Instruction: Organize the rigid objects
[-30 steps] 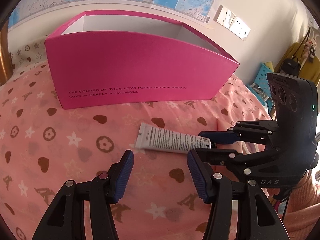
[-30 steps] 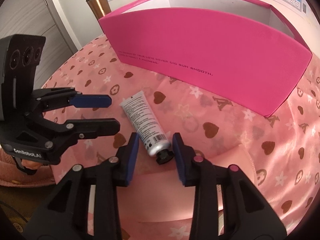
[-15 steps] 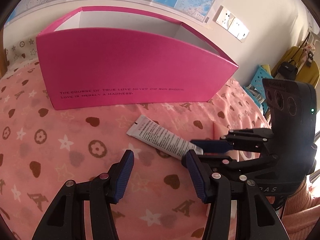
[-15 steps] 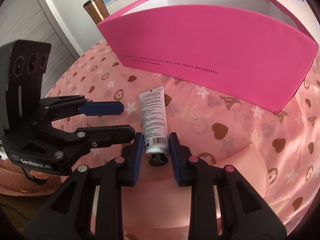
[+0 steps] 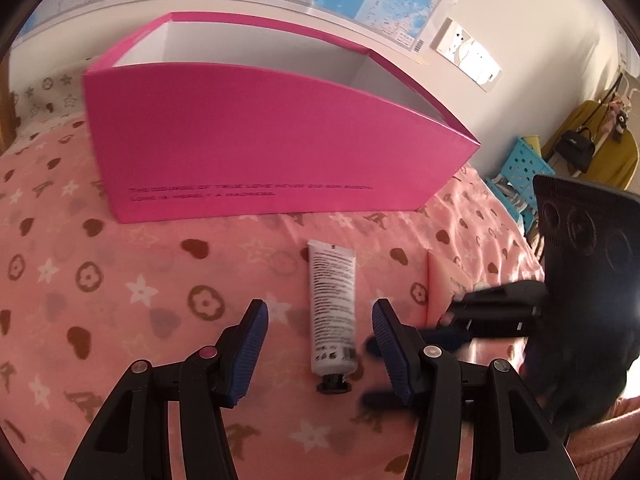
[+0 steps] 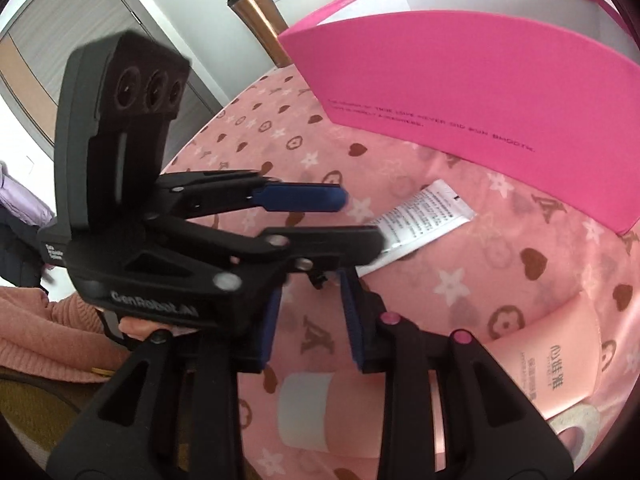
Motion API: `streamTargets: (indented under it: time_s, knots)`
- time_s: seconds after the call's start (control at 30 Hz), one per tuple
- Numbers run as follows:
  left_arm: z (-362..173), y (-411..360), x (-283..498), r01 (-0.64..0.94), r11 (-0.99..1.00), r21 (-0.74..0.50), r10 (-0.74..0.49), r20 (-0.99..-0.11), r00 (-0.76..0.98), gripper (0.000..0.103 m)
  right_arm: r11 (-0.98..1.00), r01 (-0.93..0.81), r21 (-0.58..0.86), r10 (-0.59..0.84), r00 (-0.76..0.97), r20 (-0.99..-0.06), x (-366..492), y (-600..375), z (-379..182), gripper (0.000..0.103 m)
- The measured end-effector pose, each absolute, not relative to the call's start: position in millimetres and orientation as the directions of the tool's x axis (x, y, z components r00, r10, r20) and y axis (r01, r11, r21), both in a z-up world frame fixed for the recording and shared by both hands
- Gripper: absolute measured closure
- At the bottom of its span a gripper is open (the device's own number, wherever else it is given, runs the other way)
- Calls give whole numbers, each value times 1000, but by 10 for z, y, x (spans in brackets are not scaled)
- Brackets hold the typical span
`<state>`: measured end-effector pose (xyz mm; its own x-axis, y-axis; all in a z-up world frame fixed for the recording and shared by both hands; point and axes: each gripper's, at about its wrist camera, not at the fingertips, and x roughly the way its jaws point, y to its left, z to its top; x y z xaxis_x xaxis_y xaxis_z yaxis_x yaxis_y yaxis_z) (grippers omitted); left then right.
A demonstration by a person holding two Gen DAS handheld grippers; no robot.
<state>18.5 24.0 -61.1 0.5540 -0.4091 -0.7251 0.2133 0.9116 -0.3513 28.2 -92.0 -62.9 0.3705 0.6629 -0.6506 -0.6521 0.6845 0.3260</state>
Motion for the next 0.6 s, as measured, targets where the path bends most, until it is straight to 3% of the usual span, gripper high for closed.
streamTargets:
  time_s: [0.23, 0.6]
  knots:
    - [-547, 300, -30, 223, 911, -347, -411, -718, 562, 49, 775, -534, 339, 608, 479, -633, 667, -1334, -559, 70]
    - [-713, 188, -244, 215, 881, -422, -471, -739, 481, 49, 768, -554, 322, 597, 435, -674, 1075, -1098, -608, 65]
